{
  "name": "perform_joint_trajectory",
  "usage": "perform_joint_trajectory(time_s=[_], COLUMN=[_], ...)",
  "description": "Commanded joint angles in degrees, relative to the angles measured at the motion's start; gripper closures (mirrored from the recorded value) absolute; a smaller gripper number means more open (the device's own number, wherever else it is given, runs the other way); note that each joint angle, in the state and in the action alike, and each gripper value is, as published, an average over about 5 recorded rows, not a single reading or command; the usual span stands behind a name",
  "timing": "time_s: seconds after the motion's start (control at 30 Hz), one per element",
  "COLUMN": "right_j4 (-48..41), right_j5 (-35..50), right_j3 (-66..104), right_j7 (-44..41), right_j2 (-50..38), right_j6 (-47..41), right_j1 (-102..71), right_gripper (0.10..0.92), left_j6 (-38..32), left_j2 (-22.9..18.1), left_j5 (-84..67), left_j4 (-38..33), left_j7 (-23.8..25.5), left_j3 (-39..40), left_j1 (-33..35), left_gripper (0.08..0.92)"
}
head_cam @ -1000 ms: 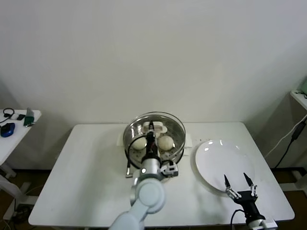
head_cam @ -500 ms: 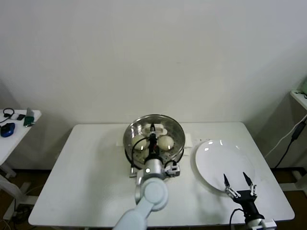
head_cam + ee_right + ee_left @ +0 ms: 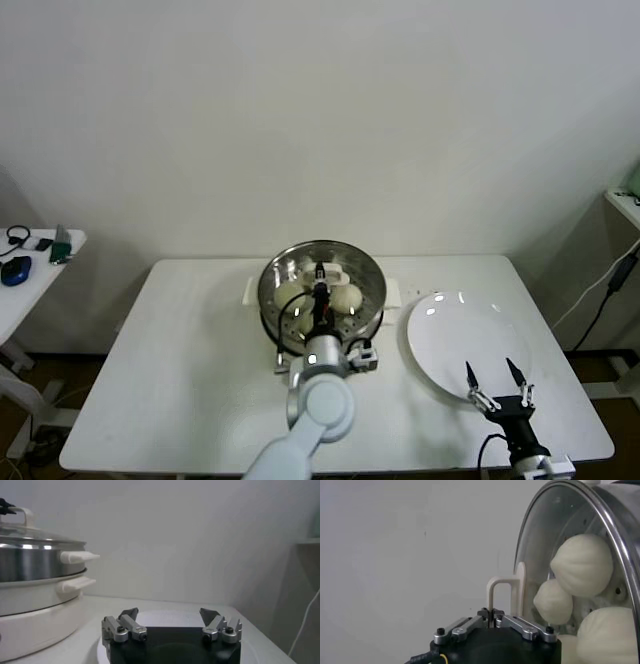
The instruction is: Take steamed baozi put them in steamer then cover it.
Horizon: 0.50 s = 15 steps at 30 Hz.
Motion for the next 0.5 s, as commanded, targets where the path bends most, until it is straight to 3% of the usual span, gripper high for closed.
perform_joint_trajectory(time_s=[0.03,0.27,0.5], right_j4=[0.2,1.3,2.5], right_j5=[-0.3,0.9,2.1], right_j3=[0.1,-0.3,-1.5], right_j7=[0.0,1.3,4.4], right_j2=[0.0,-0.2,-0.9], right_j6=[0.1,-2.3,-4.5], right_j1=[0.1,-0.1,-0.2], right_gripper=[0.203,0.203,0.203], left_j6=[0.0,0.3,0.6], left_j2=[0.1,2.3,8.2], left_j5=[0.1,-3.7,-13.1], left_j4=[0.1,-6.7,-16.9], left_j7=[0.4,2.7,2.1], left_j3=[-0.3,0.6,0.5], left_j1=[0.6,1.4,3.8], left_gripper=[0.869,0.838,0.648])
